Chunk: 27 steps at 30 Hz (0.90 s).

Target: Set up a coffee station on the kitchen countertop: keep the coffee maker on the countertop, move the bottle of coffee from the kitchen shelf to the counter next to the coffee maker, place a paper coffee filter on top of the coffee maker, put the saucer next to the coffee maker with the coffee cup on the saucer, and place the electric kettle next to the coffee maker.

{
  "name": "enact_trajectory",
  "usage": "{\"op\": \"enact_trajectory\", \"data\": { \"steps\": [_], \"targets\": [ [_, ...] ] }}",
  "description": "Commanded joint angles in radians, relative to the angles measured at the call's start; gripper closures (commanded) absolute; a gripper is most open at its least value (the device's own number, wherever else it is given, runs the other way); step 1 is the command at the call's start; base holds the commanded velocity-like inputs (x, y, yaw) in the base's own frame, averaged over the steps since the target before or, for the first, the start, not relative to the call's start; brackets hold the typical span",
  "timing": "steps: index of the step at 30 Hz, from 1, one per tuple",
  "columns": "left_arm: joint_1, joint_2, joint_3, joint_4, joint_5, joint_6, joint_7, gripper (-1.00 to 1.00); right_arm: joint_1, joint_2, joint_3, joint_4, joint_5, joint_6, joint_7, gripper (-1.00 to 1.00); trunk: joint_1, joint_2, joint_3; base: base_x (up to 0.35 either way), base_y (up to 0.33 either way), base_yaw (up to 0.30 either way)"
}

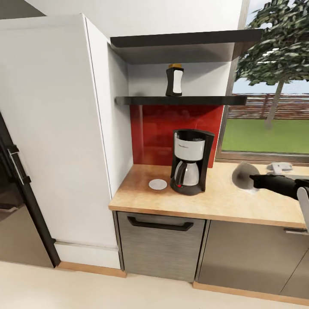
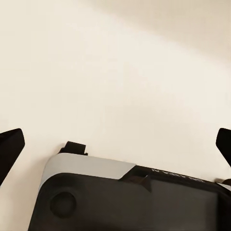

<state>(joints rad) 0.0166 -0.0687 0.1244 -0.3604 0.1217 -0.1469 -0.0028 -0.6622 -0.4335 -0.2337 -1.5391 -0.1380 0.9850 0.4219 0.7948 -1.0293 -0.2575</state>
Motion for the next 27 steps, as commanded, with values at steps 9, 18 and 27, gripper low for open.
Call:
{"op": "enact_trajectory", "data": {
  "steps": [9,18,27],
  "targets": [
    [0.000,0.000,0.000,-0.002,0.010,0.001,0.000,-1.00,-0.166,-0.077,0.013,0.032,-0.012,0.020,0.000,1.00,0.000,-0.001,-0.001,0.000,0.000,0.000],
    [0.000,0.000,0.000,-0.002,0.010,0.001,-0.001,-1.00,-0.409,-0.112,0.212,0.238,-0.013,0.023,0.017,1.00,0.000,-0.001,-0.001,0.000,0.000,0.000],
    [0.000,0.000,0.000,-0.002,0.010,0.003,-0.002,-1.00,-0.936,-0.067,0.648,0.879,-0.009,0.021,0.282,1.00,0.000,-0.001,-0.001,0.000,0.000,0.000]
  ]
}}
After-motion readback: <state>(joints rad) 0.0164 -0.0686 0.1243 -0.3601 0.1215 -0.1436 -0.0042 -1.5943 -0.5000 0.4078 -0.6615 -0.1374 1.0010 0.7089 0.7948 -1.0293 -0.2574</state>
